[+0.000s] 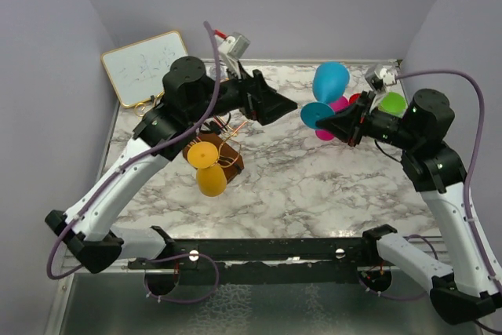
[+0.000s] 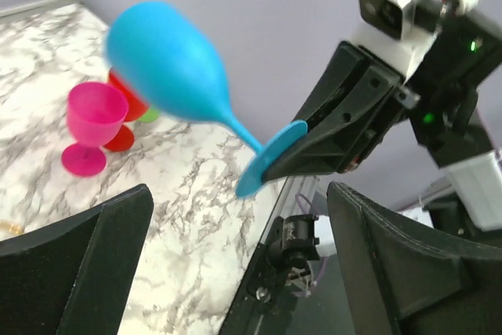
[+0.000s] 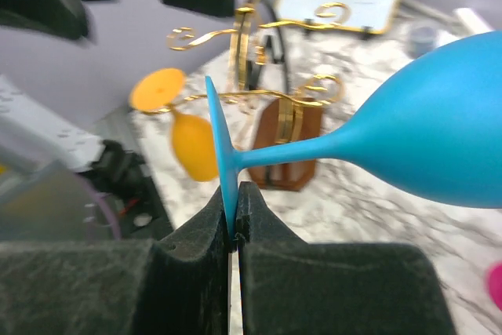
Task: Take the wine glass off the wine glass rack
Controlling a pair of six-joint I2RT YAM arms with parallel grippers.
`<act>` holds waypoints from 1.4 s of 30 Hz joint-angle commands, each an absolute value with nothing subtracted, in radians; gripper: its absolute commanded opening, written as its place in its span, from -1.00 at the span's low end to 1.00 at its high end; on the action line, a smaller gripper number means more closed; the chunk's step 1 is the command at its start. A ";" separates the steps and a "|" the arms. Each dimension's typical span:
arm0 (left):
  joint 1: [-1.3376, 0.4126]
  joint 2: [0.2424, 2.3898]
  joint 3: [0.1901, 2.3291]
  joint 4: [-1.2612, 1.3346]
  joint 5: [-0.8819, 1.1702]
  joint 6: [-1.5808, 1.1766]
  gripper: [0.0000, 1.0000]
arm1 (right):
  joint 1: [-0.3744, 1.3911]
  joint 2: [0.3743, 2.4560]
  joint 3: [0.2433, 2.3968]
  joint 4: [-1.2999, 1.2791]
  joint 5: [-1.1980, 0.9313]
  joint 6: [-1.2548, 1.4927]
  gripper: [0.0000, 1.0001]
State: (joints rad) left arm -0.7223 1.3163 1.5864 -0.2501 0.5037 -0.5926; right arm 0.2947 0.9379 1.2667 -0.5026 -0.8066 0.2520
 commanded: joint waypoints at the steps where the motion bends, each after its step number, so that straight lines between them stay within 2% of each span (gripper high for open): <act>1: -0.727 1.136 1.493 -0.312 0.270 -0.626 0.98 | 0.300 0.813 1.135 -0.386 -0.465 0.028 -0.98; 8: -0.727 1.006 1.318 -0.306 0.277 -0.832 0.98 | 0.430 0.818 1.054 -0.201 -0.274 -0.248 -0.98; 13: -0.727 1.008 1.253 -0.214 0.388 -0.959 0.98 | 0.711 0.810 0.861 0.156 -0.078 -0.652 -0.93; 15: -0.727 1.011 1.257 -0.231 0.373 -0.968 0.98 | 0.788 0.853 0.865 0.207 0.014 -0.741 -0.94; 19: -0.727 1.004 1.255 -0.245 0.348 -0.989 0.96 | 0.876 0.877 0.858 0.279 0.118 -0.831 -0.95; 26: -0.727 0.997 1.239 -0.228 0.333 -1.023 0.80 | 1.005 0.896 0.797 0.386 0.238 -0.994 -0.95; 36: -0.727 1.035 1.243 -0.189 0.357 -1.046 0.64 | 1.118 0.904 0.759 0.450 0.282 -1.085 -0.94; 42: -0.727 1.053 1.231 -0.159 0.379 -1.054 0.45 | 1.154 0.935 0.779 0.456 0.286 -1.106 -0.93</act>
